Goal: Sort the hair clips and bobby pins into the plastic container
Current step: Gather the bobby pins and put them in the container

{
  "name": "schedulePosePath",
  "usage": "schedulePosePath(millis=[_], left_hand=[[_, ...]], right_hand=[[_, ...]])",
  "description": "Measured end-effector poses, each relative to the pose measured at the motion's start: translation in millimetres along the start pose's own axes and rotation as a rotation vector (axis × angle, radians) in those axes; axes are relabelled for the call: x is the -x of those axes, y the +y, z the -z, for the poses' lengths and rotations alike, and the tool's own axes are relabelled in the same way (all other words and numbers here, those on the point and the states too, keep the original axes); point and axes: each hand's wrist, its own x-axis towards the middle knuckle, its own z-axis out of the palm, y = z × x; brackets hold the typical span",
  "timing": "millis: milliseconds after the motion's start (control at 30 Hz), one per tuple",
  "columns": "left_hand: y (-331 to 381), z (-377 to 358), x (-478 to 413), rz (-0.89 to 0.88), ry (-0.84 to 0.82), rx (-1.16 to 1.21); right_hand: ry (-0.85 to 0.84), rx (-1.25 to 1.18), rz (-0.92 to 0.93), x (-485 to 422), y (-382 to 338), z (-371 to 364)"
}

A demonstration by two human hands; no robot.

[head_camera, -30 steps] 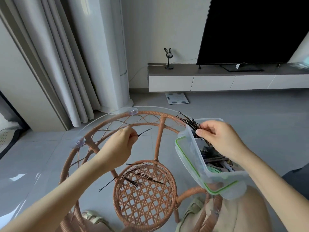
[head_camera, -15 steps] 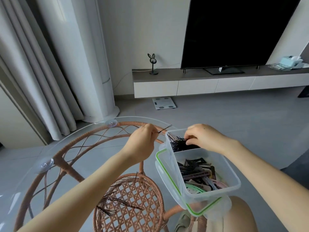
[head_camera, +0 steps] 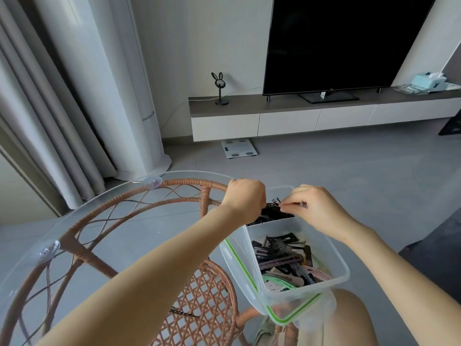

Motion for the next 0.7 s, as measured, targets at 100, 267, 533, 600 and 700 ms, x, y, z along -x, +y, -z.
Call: schedulePosePath(millis=[100, 267, 533, 600, 700], left_hand=[[2.0, -1.3, -2.8, -0.036, -0.069, -0.103], [-3.8, 12.3, 4.6, -0.051, -0.022, -0.089], [-78.1, 34.7, 80.5, 0.115, 0.266, 0.257], [-103.4, 24.3, 109.4, 0.199, 0.242, 0.217], [-135.9, -2.1, 154.2, 0.25, 0.068, 0.104]], right_hand=[[0.058, 0.048, 0.012, 4.4, -1.3, -3.0], [0.122, 0.055, -0.006, 10.0, -21.9, -3.0], [0.172, -0.032, 0.219, 43.5, -103.7, -30.2], [0.087, -0.029, 0.225, 51.1, -116.0, -56.1], [-0.139, 0.005, 0.15, 53.3, -125.0, -100.6]])
